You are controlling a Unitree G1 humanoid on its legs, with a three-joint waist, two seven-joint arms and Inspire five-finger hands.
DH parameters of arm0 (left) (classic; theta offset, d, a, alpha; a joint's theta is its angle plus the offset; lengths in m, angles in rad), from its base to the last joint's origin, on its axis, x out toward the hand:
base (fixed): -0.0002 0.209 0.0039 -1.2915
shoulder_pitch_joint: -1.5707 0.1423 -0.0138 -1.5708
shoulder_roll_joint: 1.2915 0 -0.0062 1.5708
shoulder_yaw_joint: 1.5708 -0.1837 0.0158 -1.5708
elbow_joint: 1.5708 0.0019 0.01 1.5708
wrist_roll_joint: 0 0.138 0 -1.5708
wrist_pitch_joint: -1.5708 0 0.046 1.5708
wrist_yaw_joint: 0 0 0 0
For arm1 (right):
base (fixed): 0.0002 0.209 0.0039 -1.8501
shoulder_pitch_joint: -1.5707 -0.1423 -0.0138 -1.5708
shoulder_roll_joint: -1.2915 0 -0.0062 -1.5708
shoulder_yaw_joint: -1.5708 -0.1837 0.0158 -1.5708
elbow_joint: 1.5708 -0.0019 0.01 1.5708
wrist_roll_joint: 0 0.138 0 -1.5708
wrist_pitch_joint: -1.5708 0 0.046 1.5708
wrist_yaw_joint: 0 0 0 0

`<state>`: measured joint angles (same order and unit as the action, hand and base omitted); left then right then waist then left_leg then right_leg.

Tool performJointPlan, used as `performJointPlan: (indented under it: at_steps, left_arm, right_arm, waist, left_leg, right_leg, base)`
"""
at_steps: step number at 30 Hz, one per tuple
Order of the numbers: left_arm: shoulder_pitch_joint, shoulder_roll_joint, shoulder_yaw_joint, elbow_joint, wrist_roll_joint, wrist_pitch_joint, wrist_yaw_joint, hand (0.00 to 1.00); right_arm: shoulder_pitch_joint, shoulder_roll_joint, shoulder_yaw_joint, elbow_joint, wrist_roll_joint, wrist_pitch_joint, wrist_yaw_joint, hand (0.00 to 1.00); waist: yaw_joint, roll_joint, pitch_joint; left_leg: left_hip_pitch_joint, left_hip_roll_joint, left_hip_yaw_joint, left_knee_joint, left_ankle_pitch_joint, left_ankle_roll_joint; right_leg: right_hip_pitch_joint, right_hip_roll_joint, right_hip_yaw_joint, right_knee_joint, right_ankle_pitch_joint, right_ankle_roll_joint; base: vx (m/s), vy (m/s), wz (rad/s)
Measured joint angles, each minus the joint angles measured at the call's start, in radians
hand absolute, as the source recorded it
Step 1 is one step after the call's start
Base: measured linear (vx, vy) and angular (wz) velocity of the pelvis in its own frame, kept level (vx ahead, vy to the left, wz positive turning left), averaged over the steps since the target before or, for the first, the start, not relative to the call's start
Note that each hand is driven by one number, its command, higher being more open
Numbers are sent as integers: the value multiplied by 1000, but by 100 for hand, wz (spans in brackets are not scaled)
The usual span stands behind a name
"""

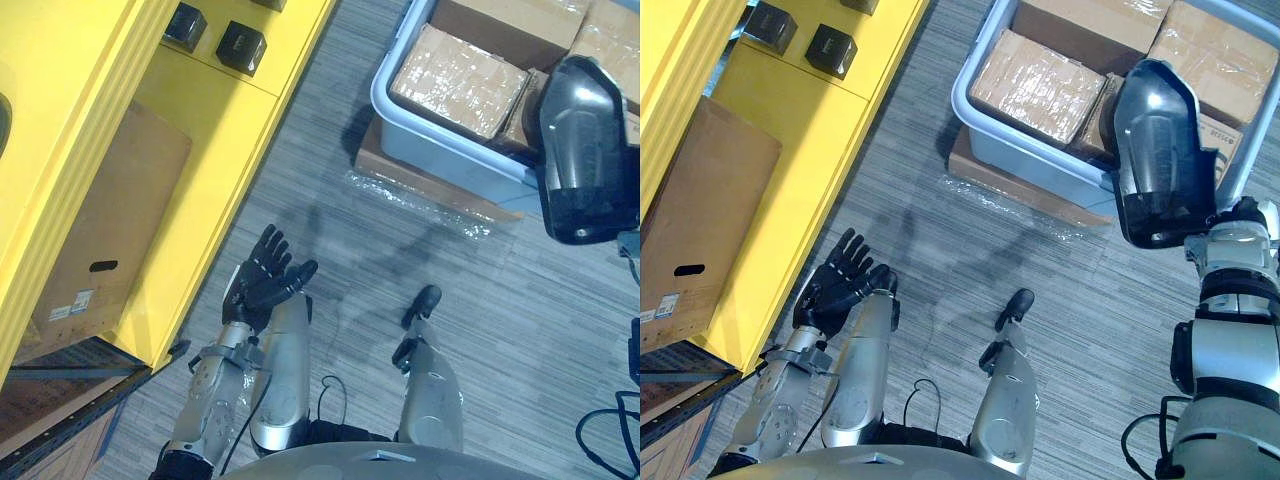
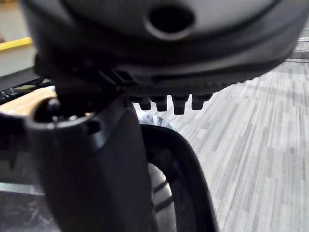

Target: Walk over and take three plastic housings, then place them on the shelf

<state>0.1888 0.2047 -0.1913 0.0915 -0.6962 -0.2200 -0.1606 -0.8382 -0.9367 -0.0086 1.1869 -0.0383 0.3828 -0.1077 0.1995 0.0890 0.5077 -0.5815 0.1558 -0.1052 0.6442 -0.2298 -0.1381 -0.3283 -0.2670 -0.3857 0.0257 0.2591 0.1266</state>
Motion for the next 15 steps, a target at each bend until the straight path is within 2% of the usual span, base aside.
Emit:
performJointPlan:
  at_steps: [2,5,10,15]
  left_arm:
    - [-16,-2,0,22,0,-3,1,100]
    - [-27,-2,-1,35,0,-8,8,100]
    - [-26,-4,2,35,0,-22,10,100]
    - [-26,-7,2,33,0,-22,12,100]
  right_arm:
    - [-3,-49,0,27,-34,-5,9,0]
    - [-4,-55,0,48,-36,-6,20,0]
    - [14,4,7,133,-70,-6,72,0]
    - [18,34,-33,131,-13,-43,47,0]
  waist:
    - [7,11,-1]
    - [9,15,0]
    - [13,30,0]
    - [11,31,0]
  left_leg:
    - [-4,-4,-3,-1,3,1]
    - [-4,-4,-5,-3,4,1]
    - [1,-4,-5,-4,10,1]
    - [22,-3,-2,-6,15,1]
  right_leg:
    - [-5,-4,-2,7,0,1]
    - [-5,-4,-5,8,0,1]
    - [0,-4,-6,10,0,1]
    - [17,-4,0,12,0,0]
  base:
    - [-13,56,4]
    - [-12,46,2]
    - [-18,47,1]
    - [-43,59,-1]
